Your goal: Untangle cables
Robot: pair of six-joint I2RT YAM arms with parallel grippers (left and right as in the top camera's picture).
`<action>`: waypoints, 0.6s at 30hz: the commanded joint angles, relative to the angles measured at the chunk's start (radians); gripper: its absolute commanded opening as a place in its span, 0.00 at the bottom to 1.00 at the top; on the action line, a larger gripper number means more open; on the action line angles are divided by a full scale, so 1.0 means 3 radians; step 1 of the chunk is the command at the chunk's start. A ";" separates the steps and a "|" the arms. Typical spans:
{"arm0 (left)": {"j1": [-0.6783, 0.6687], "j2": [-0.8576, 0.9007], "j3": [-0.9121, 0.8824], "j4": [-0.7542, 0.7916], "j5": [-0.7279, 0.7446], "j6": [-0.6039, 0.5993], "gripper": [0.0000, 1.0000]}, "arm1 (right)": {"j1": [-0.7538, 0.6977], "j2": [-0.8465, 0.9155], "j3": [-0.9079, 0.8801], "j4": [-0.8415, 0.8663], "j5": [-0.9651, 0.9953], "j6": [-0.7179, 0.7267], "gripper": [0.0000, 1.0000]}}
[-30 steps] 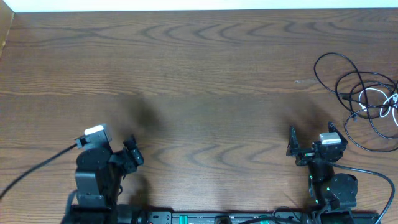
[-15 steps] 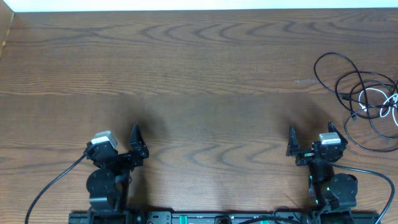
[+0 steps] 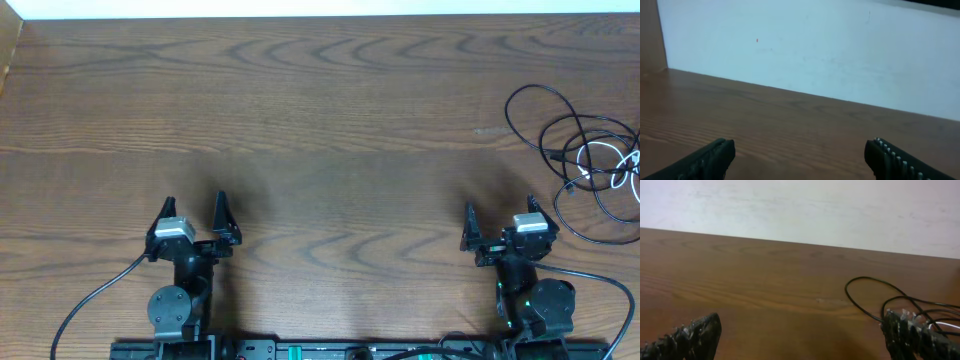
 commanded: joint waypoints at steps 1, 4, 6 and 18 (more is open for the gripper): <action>0.0020 -0.0029 -0.0018 -0.0112 0.0018 0.0343 0.89 | 0.0013 -0.0022 -0.0004 -0.0017 -0.0008 -0.0041 0.99; 0.0017 -0.0029 -0.0018 -0.0579 0.0033 0.0237 0.89 | 0.0013 -0.0022 -0.0004 -0.0015 -0.0008 -0.0041 0.99; 0.0017 -0.0029 -0.0018 -0.0669 0.0034 0.0338 0.89 | 0.0013 -0.0022 -0.0004 -0.0015 -0.0008 -0.0041 0.99; 0.0017 -0.0029 -0.0018 -0.0664 0.0020 0.0378 0.89 | 0.0013 -0.0022 -0.0004 -0.0015 -0.0008 -0.0041 0.99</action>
